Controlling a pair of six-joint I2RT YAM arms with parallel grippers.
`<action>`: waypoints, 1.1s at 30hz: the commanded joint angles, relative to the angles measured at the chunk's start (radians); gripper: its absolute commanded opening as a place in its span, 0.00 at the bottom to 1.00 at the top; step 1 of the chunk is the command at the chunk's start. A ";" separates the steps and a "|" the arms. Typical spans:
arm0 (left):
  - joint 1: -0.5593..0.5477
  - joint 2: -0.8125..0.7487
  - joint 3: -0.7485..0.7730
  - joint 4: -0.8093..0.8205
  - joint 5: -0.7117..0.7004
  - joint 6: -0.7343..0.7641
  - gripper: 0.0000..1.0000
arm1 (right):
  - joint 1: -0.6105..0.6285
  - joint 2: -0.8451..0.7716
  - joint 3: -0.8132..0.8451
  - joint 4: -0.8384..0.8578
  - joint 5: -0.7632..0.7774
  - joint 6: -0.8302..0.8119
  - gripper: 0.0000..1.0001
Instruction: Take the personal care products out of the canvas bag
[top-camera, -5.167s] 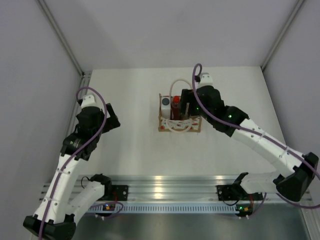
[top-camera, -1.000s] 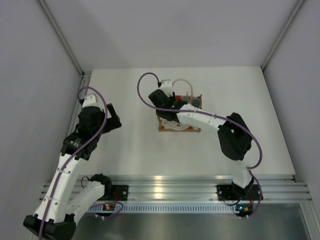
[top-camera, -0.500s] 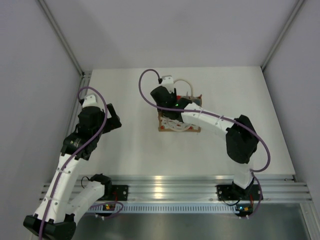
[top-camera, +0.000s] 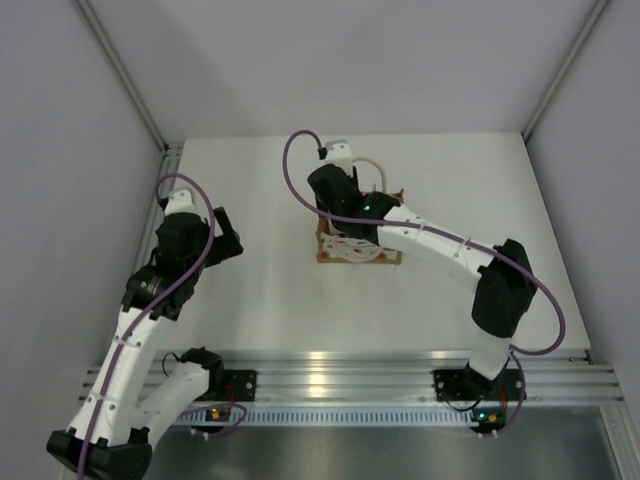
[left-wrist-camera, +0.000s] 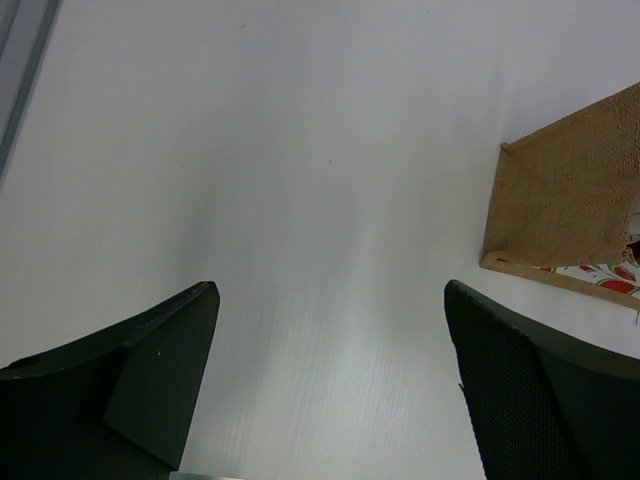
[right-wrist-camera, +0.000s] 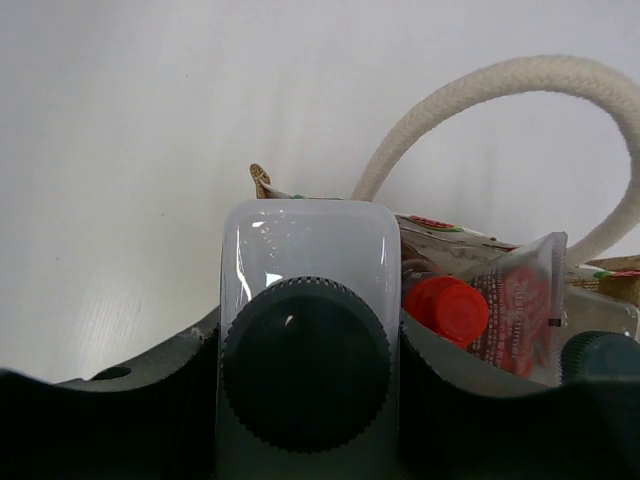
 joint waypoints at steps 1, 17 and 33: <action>-0.001 0.003 -0.008 0.012 -0.002 -0.002 0.98 | 0.021 -0.124 0.110 0.042 0.088 -0.065 0.00; -0.002 0.001 -0.008 0.012 -0.014 -0.004 0.98 | 0.092 -0.178 0.291 -0.001 0.016 -0.179 0.00; -0.001 -0.028 -0.009 0.009 -0.058 -0.007 0.98 | 0.135 -0.106 0.200 0.173 -0.228 -0.152 0.00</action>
